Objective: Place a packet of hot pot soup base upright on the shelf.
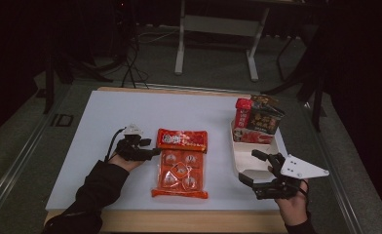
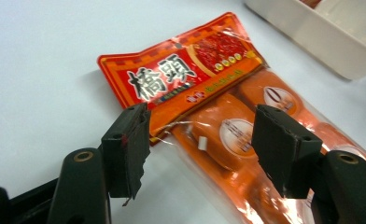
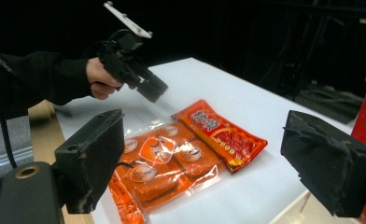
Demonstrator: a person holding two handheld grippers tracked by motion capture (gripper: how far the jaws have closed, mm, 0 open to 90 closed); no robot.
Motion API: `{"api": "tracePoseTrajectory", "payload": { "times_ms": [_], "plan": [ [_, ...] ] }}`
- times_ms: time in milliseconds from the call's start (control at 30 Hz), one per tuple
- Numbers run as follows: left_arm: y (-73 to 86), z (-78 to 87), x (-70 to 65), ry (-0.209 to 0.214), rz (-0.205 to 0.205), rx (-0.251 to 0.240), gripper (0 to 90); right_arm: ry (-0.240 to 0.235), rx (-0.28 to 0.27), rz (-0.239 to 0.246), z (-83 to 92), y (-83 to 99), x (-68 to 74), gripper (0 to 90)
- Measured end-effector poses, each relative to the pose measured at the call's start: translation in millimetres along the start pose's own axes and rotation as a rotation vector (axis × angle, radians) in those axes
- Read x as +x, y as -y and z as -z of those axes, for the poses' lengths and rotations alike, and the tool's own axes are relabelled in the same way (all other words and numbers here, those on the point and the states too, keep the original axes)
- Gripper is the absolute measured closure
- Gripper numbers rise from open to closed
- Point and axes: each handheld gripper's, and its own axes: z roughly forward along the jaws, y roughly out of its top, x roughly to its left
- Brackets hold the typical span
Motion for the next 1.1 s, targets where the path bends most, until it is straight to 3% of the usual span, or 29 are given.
{"api": "tracePoseTrajectory", "payload": {
  "times_ms": [67, 267, 333, 533, 1100],
  "plan": [
    [-1.4, -1.3, 1.4, 0.000, 0.000, 0.004, 37.0, 0.017, -0.004, 0.022, 0.8, -0.8, 0.9, 13.5],
    [-9.4, -10.8, 13.3, -0.037, 0.018, 0.011, 35.8, 0.018, 0.019, 0.013, -0.4, -0.2, 2.6, 13.0],
    [-10.2, -12.3, 15.6, -0.031, 0.021, 0.013, 35.0, 0.018, 0.024, 0.004, -1.0, 0.1, 2.9, 12.3],
    [-12.1, -25.8, 28.2, -0.056, 0.067, 0.018, 33.3, 0.035, 0.032, 0.014, -4.4, 1.7, 6.4, 11.2],
    [-10.0, -58.2, 42.7, -0.076, 0.104, 0.070, 36.7, 0.015, 0.082, 0.020, -13.3, 6.0, 10.5, 11.4]
  ]
}}
